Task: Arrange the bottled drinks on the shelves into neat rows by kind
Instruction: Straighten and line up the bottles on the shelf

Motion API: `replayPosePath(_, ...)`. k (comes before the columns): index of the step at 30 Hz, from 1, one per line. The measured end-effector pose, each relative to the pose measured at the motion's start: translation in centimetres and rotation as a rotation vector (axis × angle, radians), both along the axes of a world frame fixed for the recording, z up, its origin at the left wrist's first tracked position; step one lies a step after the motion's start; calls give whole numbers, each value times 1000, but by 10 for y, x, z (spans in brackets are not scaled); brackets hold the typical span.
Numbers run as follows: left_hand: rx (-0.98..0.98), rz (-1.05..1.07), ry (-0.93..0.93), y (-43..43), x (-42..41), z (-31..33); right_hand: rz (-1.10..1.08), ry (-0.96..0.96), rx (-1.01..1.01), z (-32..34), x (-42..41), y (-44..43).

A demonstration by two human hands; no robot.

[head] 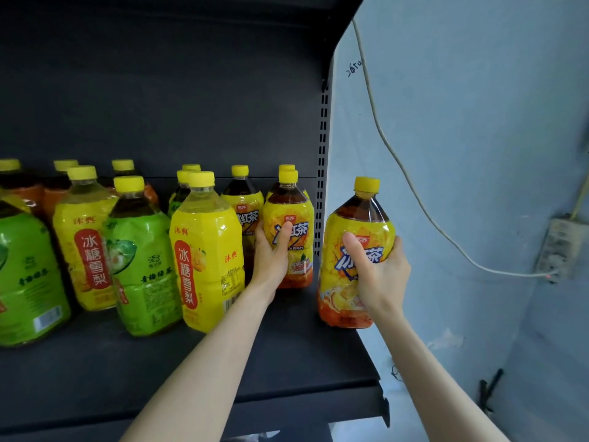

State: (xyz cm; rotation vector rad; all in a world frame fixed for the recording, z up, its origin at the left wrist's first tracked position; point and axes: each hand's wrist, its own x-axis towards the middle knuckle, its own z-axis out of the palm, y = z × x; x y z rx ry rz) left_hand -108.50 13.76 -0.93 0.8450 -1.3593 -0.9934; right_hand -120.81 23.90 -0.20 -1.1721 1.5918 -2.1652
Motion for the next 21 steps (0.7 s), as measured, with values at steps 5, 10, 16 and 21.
replayPosePath(5,37,39,46,-4,1,-3,-1,17,-6,-1,0,-4)
replayPosePath(10,8,58,44,-5,-1,-4,14,22,-21,1,4,-2)
replayPosePath(16,43,31,0,3,2,4,10,49,-3,-1,3,-3)
replayPosePath(21,122,-19,-99,23,13,10,59,87,12,0,11,0)
